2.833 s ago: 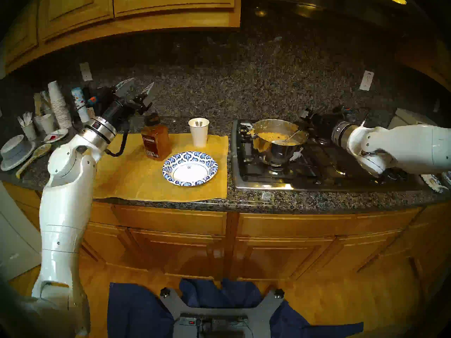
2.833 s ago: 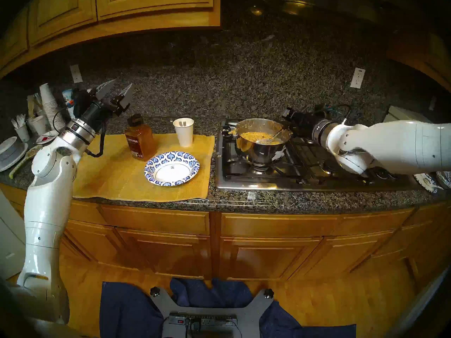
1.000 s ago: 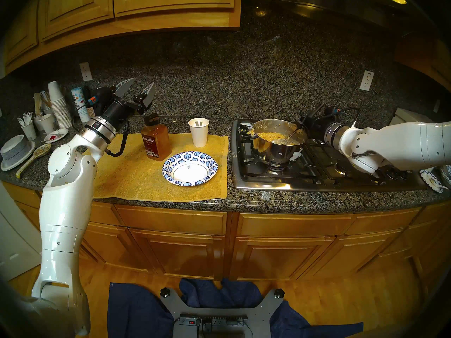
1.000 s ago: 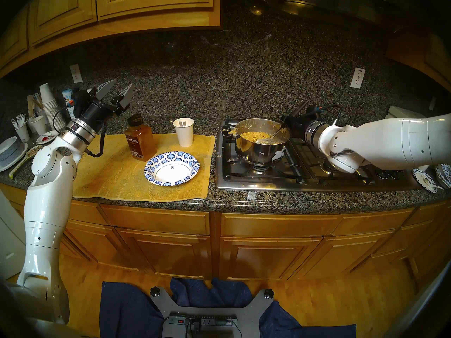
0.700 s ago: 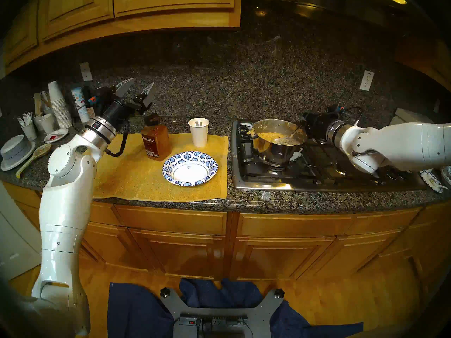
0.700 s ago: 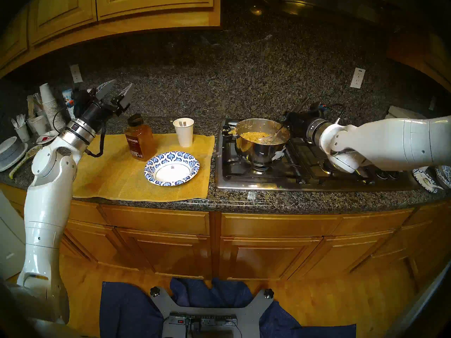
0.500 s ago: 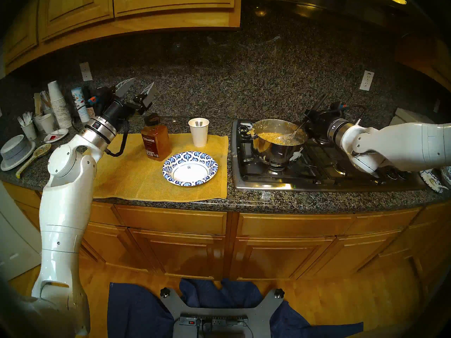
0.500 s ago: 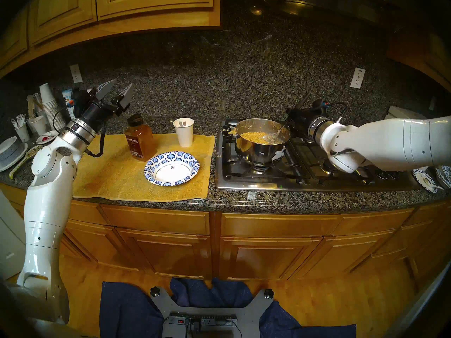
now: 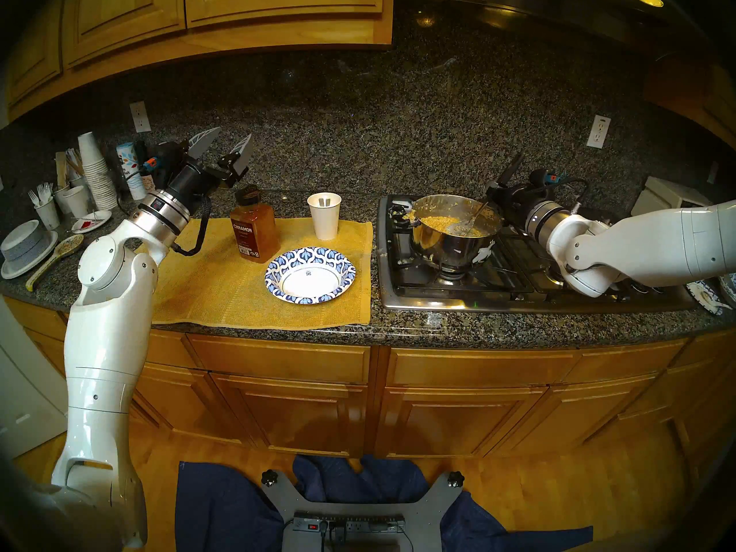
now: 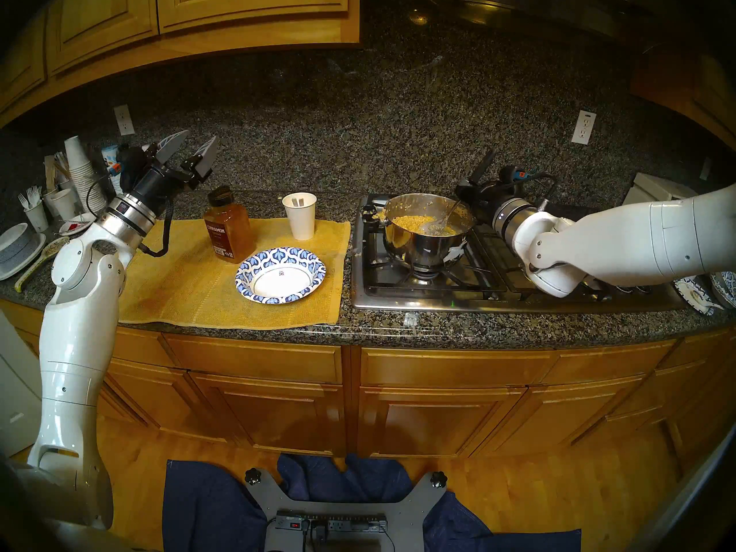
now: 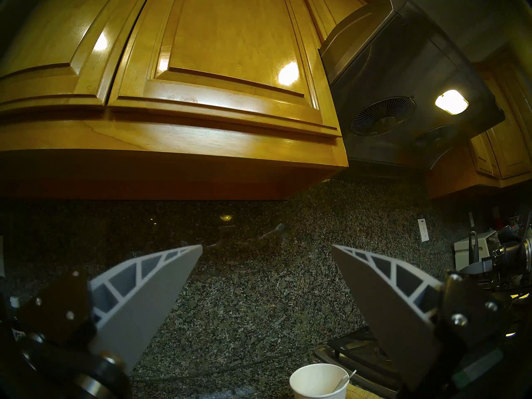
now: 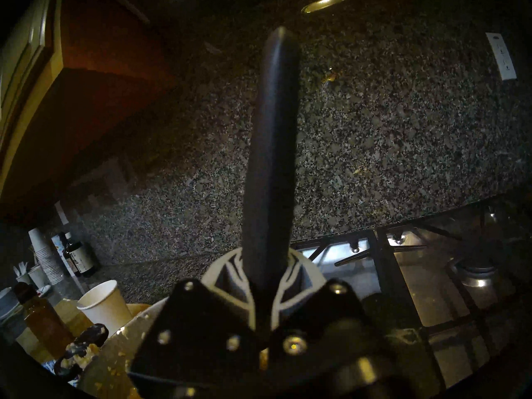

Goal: Scoop oatmeal into bowl, add cinnamon, and put a spoon inside bowl

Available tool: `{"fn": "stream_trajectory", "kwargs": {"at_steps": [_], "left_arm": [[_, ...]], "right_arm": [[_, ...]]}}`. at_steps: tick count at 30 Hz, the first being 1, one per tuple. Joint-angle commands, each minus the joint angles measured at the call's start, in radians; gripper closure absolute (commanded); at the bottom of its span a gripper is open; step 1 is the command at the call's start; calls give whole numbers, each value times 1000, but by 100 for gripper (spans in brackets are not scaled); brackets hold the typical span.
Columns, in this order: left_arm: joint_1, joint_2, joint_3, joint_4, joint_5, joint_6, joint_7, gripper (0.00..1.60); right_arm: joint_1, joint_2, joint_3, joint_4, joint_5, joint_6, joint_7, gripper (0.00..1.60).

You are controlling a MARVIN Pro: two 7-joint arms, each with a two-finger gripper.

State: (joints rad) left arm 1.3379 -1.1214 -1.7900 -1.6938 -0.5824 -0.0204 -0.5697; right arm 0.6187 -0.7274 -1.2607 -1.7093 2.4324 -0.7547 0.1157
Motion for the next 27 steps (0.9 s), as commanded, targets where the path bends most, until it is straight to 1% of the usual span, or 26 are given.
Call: {"fn": "stream_trajectory", "kwargs": {"at_steps": [1,2,3,6,7,9,10,11,12,13,15,17,18,19,20,27], "left_arm": [[-30,0,-6,-23,-8,-8,-1,0],[-30,0,-6,-23,-8,-8,-1,0],[-30,1,-6,-23,-8,-8,-1,0],[-30,1,-6,-23,-8,-8,-1,0],[-30,1,-6,-23,-8,-8,-1,0],[-30,1,-5,-23,-8,-8,-1,0],[-30,1,-5,-23,-8,-8,-1,0],[-30,1,-5,-23,-8,-8,-1,0],[-30,1,-5,-23,-8,-8,-1,0],[-30,1,-5,-23,-8,-8,-1,0],[-30,1,-5,-23,-8,-8,-1,0],[-30,1,-5,-23,-8,-8,-1,0],[-30,1,-5,-23,-8,-8,-1,0],[-30,1,-5,-23,-8,-8,-1,0],[-30,1,-5,-23,-8,-8,-1,0],[-30,1,-5,-23,-8,-8,-1,0]], "right_arm": [[38,-15,28,-9,9,5,-13,160],[31,-4,44,-10,32,13,-13,160],[23,20,77,-13,79,42,-9,160],[7,40,116,-4,144,64,-13,160],[-2,56,137,-4,178,75,-9,160],[-13,69,159,0,217,84,-2,160],[-13,69,159,0,217,84,-2,160],[-19,76,171,3,239,95,3,160],[-28,88,193,10,280,107,14,160],[-28,88,193,10,280,107,14,160],[-38,104,215,13,321,126,30,160],[-46,105,225,22,342,136,44,160],[-50,114,238,20,365,141,51,160],[-51,113,240,22,370,143,55,160],[-58,121,257,21,402,151,66,160],[-73,117,279,14,442,148,94,160]]}}
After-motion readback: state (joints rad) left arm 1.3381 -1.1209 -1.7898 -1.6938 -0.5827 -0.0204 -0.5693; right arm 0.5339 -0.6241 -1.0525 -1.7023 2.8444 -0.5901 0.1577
